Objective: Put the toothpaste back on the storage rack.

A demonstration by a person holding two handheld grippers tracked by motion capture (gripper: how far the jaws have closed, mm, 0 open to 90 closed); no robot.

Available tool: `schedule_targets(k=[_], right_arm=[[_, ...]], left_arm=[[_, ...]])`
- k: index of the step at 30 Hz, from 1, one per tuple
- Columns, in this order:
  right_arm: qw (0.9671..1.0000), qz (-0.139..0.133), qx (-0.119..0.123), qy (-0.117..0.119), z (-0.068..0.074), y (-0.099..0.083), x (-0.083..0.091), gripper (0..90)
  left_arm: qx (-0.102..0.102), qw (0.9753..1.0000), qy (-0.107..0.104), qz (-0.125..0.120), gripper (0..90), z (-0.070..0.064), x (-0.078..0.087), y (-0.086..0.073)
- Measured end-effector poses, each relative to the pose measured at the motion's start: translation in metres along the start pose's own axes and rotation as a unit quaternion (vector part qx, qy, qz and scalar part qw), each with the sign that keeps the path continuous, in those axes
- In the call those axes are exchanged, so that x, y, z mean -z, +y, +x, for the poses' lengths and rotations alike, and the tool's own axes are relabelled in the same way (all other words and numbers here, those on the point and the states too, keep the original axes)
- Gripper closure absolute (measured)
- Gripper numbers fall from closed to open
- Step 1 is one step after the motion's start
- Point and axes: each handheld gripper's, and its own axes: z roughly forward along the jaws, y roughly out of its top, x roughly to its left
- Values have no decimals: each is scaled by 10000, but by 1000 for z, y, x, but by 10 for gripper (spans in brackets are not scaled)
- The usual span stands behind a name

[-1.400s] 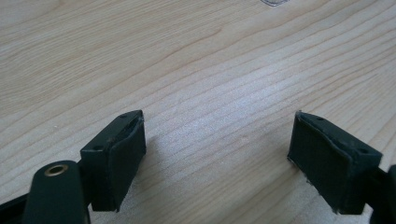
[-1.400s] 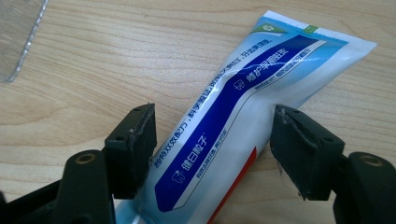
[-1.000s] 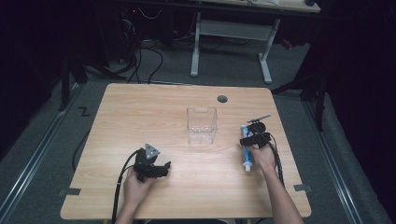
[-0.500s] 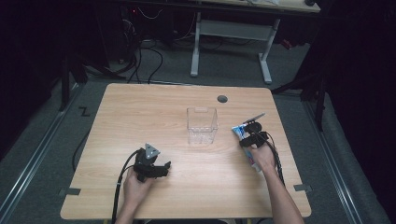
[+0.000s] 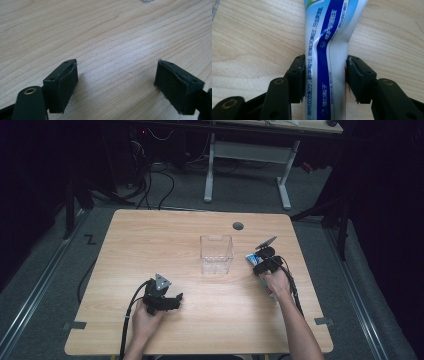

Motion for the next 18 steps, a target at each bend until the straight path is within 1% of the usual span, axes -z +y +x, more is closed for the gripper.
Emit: schedule_targets(k=[3, 5, 7, 8, 9, 10, 11, 12, 13, 15, 17, 18], right_arm=[[10000, -3, 24, -19, 2, 5, -2, 490], [10000, 27, 3, -15, 2, 8, -3, 490], [10000, 19, -77, 52, 0, 10, -4, 499], [10000, 19, -77, 52, 0, 10, -4, 499], [9998, -7, -134, 135, -3, 11, -4, 524], [9999, 0, -111, 118, -4, 10, -4, 558], [9998, -94, -126, 75, -4, 9, -2, 604], [9998, -178, -66, 33, -5, 8, 0, 633], [9998, -198, -54, 59, -5, 8, 2, 651], [9998, -187, 15, 27, -3, 8, 3, 672], [9997, -231, 71, 34, -3, 8, 4, 698], [9996, -271, 68, 81, -3, 7, 5, 707]], left_arm=[[-1, 10000, 1, 1, 189, 0, 0, 0], [-1, 10000, 1, 1, 189, 0, 0, 0], [-1, 10000, 0, 1, 189, 0, 0, 0], [-1, 10000, 0, 1, 189, 0, 0, 0], [-2, 10000, 1, 2, 189, 0, 0, 0], [-1, 10000, 1, 1, 189, 0, 0, 0], [-2, 10000, 1, 1, 189, 0, 0, 0], [-2, 10000, 1, 1, 189, 0, 0, 0], [-1, 10000, 0, 0, 189, 0, 0, 0], [-4, 10000, -4, 8, 189, 0, 0, 0], [-4, 10000, 0, 1, 189, 0, 0, 0], [-3, 10000, -6, 6, 189, 0, 0, 0]])
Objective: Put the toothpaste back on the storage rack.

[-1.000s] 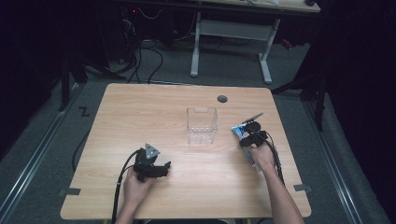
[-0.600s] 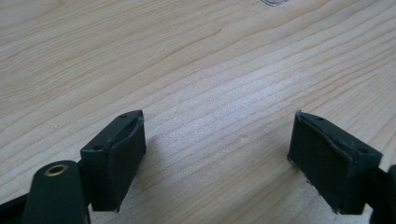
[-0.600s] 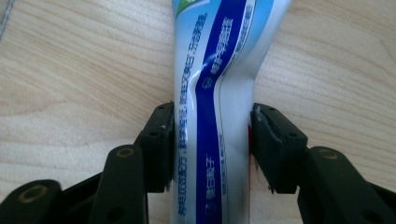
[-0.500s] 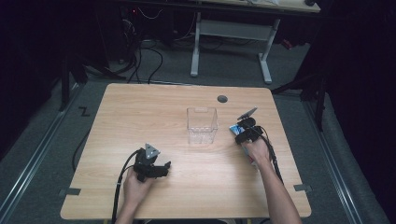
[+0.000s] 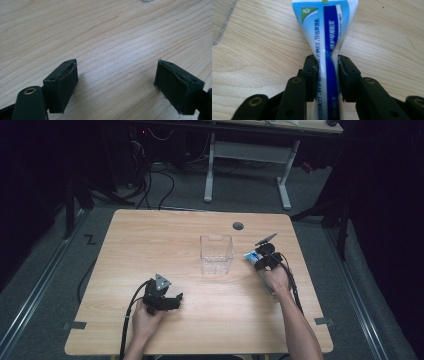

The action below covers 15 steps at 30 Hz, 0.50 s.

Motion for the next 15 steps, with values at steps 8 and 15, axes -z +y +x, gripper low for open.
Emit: schedule_targets(k=[8, 15], right_arm=[[9994, -136, 79, 318, 0, -4, 11, 718], [9958, -535, 162, 719, 3, -10, 34, 720]], left_arm=[[0, 10000, 5, -6, 189, 0, 0, 0], [2, 10000, 5, -6, 189, 0, 0, 0]])
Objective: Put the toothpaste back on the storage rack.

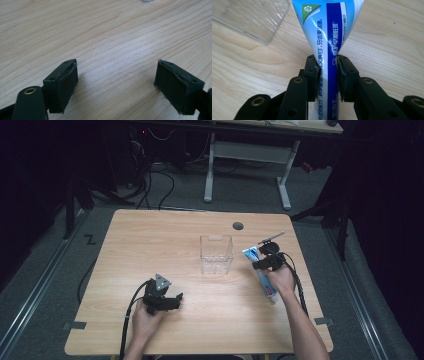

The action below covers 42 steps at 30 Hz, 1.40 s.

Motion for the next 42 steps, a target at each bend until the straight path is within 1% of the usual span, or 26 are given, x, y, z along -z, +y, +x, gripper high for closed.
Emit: schedule_targets(k=[3, 5, 8, 10, 13, 14, 17, 20, 24, 25, 28, 33, 40, 42], right_arm=[[9998, -167, -4, 139, 0, -2, 7, 720], [9995, -245, 0, 175, 1, -4, 12, 721], [9988, -441, 17, 210, 1, -6, 20, 725], [9981, -543, 12, 279, 1, -7, 23, 727], [9974, -638, 38, 319, 3, -8, 28, 731], [9972, -666, 84, 315, 3, -8, 29, 731], [9964, -734, 109, 403, 3, -9, 33, 733], [9954, -835, 96, 462, 4, -10, 36, 735], [9940, -957, 137, 502, 5, -12, 41, 735], [9940, -957, 137, 502, 5, -12, 41, 735], [9924, -1087, 187, 538, 7, -13, 47, 736], [9897, -1255, 198, 667, 7, -14, 51, 737], [9860, -1476, 297, 716, 10, -14, 59, 739], [9855, -1502, 297, 735, 11, -14, 61, 739]], left_arm=[[-1, 10000, 1, 0, 189, 0, 0, 0], [0, 10000, 0, 1, 189, 0, 0, 0], [-1, 10000, 0, 0, 189, 0, 0, 0], [-1, 10000, 0, 0, 189, 0, 0, 0], [-1, 10000, 1, 0, 189, 0, 0, 0], [0, 10000, 0, -1, 189, 0, 0, 0], [0, 10000, 0, -1, 189, 0, 0, 0], [-1, 10000, 0, 1, 189, 0, 0, 0], [-1, 10000, 0, 0, 189, 0, 0, 0], [-1, 10000, 0, 0, 189, 0, 0, 0], [-1, 10000, 0, 0, 189, 0, 0, 0], [0, 10000, 1, 0, 189, 0, 0, 0], [0, 10000, 1, 0, 189, 0, 0, 0], [0, 10000, 1, 1, 189, 0, 0, 0]])
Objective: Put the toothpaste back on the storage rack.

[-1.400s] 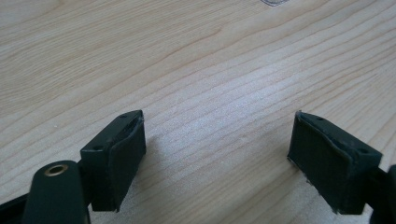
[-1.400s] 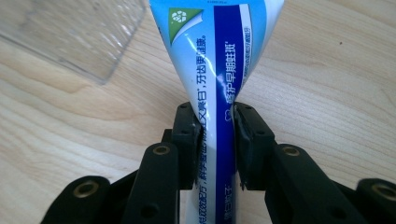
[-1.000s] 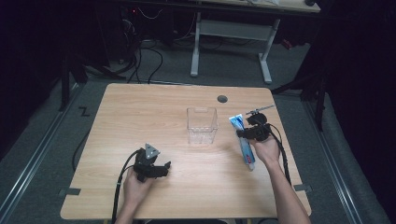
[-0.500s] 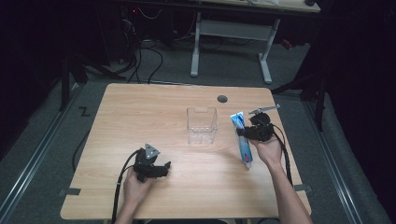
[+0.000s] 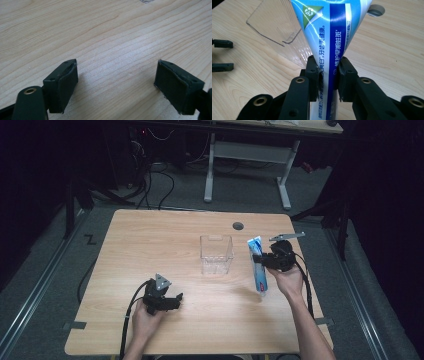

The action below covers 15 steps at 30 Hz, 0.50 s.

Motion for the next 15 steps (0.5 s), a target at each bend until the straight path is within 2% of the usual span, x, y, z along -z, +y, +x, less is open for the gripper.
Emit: schedule_targets(k=[9, 15], right_arm=[[9995, -266, 141, 85, 8, 4, 11, 740], [9991, -300, 196, 213, 14, 9, 15, 740]], left_arm=[[-1, 10000, -1, 0, 189, 0, 0, 0], [-1, 10000, 0, 0, 189, 0, 0, 0]])
